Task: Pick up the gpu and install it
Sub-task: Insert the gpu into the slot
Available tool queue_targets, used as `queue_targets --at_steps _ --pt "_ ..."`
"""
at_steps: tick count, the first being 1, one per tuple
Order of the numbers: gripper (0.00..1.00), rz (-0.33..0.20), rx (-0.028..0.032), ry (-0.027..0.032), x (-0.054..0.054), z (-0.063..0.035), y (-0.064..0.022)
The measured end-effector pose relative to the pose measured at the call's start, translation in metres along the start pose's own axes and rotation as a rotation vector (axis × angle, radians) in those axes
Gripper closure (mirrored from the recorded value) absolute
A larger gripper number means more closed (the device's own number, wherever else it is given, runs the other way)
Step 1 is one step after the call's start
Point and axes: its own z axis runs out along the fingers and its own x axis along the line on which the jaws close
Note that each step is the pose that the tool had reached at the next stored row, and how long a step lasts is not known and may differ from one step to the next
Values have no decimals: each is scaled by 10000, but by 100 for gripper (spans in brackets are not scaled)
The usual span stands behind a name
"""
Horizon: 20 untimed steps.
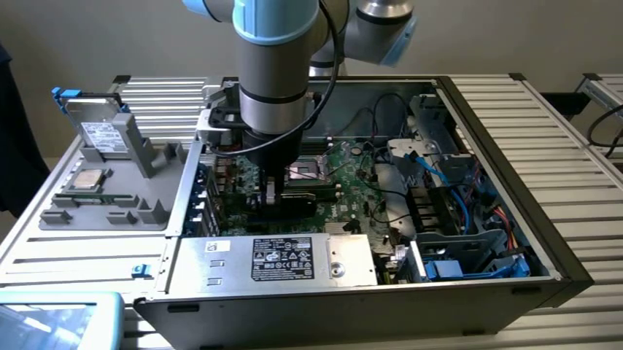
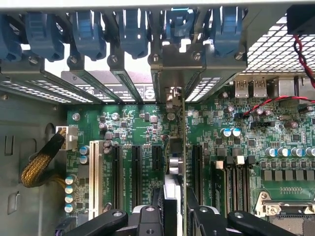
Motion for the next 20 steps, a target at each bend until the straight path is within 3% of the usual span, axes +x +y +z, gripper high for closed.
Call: queue_targets --at_steps 20 --pt "71 -2 1 -36 2 11 3"
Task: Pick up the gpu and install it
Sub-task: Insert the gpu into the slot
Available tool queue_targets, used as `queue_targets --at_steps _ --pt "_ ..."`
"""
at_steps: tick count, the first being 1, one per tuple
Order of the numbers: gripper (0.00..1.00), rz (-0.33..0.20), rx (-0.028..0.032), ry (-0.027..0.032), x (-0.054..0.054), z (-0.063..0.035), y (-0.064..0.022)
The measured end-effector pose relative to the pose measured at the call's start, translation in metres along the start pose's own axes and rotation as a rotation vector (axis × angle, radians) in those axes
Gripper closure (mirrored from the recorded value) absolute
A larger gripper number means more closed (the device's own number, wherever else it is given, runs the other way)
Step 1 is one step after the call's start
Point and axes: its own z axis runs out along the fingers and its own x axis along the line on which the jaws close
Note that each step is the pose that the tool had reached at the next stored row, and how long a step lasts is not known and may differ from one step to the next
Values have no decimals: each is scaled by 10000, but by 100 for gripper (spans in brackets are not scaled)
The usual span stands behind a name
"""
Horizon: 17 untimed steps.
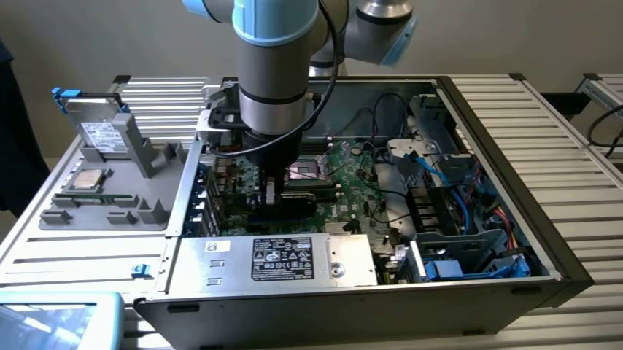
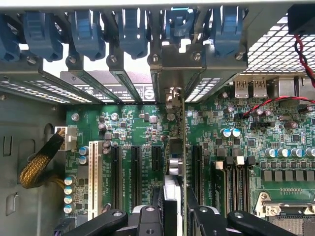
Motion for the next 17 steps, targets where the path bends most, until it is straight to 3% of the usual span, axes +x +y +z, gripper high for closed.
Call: queue_targets --at_steps 17 --pt "71 0 0 -1 1 -1 -6"
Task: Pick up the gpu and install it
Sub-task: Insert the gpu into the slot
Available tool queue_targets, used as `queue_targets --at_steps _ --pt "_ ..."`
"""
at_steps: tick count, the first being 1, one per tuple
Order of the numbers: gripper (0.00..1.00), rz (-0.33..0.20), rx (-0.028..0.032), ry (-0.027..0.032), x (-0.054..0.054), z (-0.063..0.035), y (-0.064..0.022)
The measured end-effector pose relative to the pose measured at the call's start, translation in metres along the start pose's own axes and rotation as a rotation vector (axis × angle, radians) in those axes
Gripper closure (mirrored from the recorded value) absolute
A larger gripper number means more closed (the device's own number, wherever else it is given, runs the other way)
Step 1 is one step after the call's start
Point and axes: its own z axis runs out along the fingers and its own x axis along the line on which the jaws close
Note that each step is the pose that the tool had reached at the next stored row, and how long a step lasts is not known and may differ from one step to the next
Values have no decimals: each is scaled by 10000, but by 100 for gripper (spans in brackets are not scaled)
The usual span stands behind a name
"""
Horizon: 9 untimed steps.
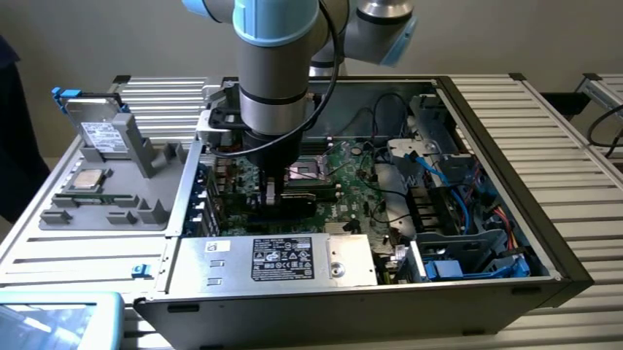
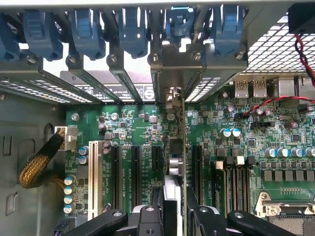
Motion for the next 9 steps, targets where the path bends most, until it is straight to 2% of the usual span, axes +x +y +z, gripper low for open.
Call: queue_targets --at_steps 9 --pt "71 -1 15 -1 0 1 6"
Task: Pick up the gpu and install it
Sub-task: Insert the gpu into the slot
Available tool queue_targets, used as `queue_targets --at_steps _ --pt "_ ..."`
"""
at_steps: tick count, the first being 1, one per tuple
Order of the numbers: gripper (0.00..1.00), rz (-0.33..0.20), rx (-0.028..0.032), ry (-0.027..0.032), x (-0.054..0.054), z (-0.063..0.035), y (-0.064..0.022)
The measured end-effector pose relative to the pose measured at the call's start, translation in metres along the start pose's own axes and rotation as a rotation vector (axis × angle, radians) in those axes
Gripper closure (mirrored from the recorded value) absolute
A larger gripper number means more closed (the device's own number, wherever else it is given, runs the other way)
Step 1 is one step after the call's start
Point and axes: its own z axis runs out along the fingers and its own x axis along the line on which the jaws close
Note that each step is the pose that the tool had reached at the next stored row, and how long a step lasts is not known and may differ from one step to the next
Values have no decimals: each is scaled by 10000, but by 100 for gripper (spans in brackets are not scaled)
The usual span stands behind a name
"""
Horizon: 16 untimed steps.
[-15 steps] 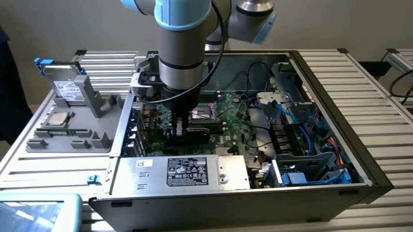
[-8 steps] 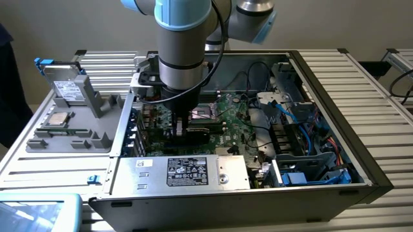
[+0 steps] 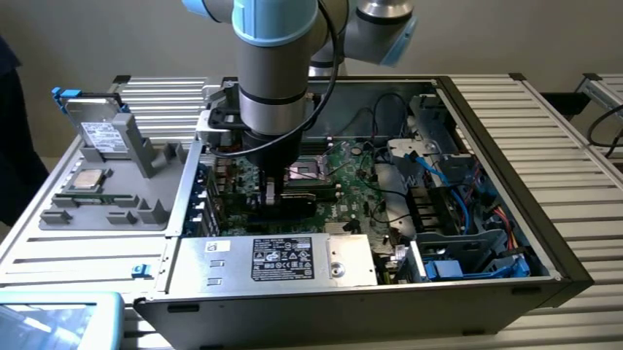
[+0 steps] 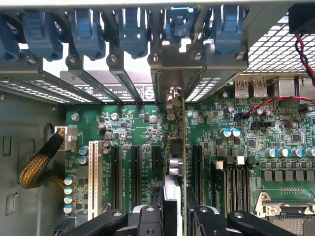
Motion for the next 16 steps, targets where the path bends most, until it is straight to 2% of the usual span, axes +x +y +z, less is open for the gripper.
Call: queue_targets --at_steps 4,7,16 --pt "71 -2 4 -1 0 1 4" --pt "71 -6 29 0 1 2 9" --pt "71 3 24 3 1 1 13"
